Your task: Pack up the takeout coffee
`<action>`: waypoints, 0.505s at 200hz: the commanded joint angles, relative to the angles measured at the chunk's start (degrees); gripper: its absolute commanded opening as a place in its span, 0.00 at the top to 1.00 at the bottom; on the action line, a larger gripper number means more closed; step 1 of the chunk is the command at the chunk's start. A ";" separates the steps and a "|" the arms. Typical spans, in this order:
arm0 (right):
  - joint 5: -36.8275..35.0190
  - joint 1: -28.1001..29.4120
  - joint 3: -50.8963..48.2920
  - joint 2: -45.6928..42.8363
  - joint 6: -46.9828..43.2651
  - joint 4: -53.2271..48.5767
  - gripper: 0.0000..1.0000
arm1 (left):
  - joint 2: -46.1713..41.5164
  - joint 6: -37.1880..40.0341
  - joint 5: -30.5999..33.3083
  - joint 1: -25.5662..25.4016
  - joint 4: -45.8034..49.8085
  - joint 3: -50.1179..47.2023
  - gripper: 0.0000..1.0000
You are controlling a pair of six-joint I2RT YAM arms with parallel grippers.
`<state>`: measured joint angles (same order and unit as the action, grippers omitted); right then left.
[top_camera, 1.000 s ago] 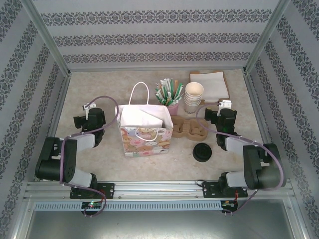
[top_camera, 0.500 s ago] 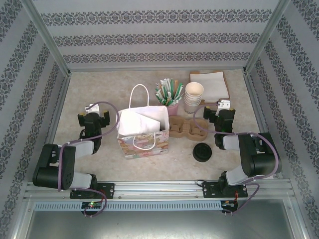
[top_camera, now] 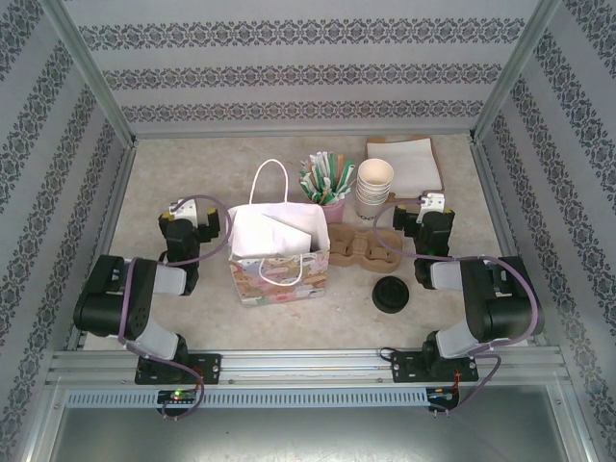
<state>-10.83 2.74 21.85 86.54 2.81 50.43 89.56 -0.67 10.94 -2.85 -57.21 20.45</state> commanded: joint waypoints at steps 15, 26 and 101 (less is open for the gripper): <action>0.81 -0.37 -0.62 -0.05 -0.25 2.22 0.02 | 2.27 0.19 -1.27 0.92 -5.12 -1.78 0.00; 0.81 -0.35 -0.65 0.00 -0.24 2.30 0.02 | 0.70 -0.65 -1.43 0.92 -0.17 -0.88 0.00; 0.81 -0.34 -0.53 0.03 -0.26 2.15 0.02 | 1.57 0.04 -1.54 0.82 -0.25 0.03 0.00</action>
<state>-10.83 2.74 21.85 86.54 2.81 50.63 90.54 -0.67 10.24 -2.50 -57.34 19.75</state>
